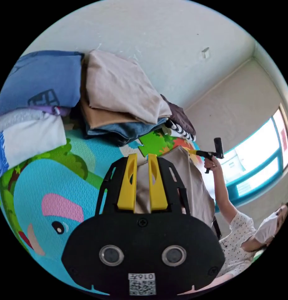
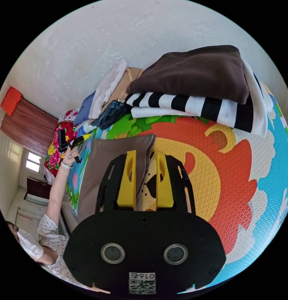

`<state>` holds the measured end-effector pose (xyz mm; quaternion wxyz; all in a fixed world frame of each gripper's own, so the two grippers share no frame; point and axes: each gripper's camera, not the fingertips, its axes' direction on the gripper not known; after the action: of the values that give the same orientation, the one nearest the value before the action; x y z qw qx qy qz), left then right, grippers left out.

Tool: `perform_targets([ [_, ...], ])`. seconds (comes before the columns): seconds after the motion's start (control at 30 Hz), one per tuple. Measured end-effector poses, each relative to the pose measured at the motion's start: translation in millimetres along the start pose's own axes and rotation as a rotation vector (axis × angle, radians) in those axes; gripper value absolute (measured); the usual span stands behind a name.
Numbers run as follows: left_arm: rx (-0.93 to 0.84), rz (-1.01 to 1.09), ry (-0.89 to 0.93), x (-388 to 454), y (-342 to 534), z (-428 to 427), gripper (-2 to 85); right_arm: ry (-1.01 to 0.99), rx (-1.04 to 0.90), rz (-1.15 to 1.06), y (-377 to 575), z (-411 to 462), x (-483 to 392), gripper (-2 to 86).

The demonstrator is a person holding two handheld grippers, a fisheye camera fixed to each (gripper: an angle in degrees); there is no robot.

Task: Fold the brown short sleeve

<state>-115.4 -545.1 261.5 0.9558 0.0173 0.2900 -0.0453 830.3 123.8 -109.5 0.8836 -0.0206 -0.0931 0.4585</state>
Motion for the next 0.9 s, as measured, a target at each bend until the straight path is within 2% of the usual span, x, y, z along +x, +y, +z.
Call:
perform_targets([
  [0.13, -0.143, 0.134, 0.016, 13, -13, 11, 6.7, 0.029, 0.001, -0.042, -10, 14, -14, 10.8],
  [0.2, -0.301, 0.258, -0.075, 27, -15, 24, 7.9, 0.083, -0.003, -0.084, -10, 25, -22, 11.2],
  [0.27, -0.365, 0.343, -0.156, 37, -10, 30, 8.1, 0.143, -0.044, -0.114, -10, 32, -27, 11.4],
  [0.47, -0.39, 0.508, -0.171, 66, 13, 32, 5.8, 0.042, -0.004, -0.177, -6, 34, -42, 11.5],
  [0.53, -0.428, 0.557, -0.195, 76, 24, 37, 5.4, 0.074, -0.012, -0.191, -6, 36, -46, 11.5],
  [0.6, -0.378, 0.619, -0.301, 89, 33, 33, 5.0, 0.113, 0.014, -0.216, -4, 35, -54, 11.5],
  [0.73, -0.201, 0.539, -0.342, 87, 19, 15, 6.0, 0.052, 0.04, -0.22, -1, 32, -58, 11.3],
  [0.9, -0.296, 0.47, -0.3, 70, 3, 38, 8.3, 0.101, 0.043, -0.22, 5, 33, -61, 11.3],
])
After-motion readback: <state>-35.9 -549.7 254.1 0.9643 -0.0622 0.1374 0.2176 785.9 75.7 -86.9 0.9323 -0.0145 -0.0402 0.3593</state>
